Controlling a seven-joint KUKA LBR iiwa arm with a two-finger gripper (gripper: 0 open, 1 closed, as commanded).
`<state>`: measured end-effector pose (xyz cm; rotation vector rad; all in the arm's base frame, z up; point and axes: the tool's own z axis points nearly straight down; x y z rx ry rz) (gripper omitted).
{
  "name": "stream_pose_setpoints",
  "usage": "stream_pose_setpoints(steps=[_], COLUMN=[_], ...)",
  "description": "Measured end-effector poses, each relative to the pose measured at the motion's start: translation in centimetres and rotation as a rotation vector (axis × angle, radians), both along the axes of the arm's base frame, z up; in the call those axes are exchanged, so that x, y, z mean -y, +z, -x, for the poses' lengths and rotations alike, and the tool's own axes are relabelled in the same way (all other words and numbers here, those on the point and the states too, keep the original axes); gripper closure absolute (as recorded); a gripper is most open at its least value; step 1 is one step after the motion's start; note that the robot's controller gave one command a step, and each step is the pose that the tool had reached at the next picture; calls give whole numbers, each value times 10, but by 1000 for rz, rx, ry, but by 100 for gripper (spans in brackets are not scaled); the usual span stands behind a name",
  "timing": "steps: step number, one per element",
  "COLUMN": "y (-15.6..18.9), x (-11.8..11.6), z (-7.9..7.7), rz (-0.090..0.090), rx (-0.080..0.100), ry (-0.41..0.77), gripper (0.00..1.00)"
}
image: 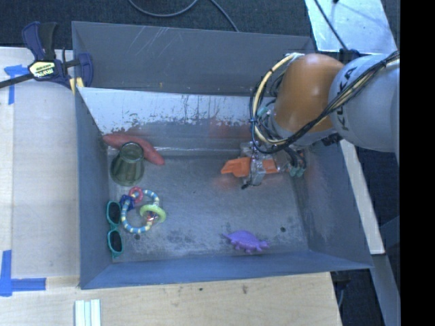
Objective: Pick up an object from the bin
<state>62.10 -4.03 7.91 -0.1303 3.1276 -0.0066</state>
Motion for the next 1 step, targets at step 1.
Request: stream_pose_setpoints(steps=[1], y=[150], x=[48], z=[1], rz=[6], rx=[10], ry=[252], gripper=[100])
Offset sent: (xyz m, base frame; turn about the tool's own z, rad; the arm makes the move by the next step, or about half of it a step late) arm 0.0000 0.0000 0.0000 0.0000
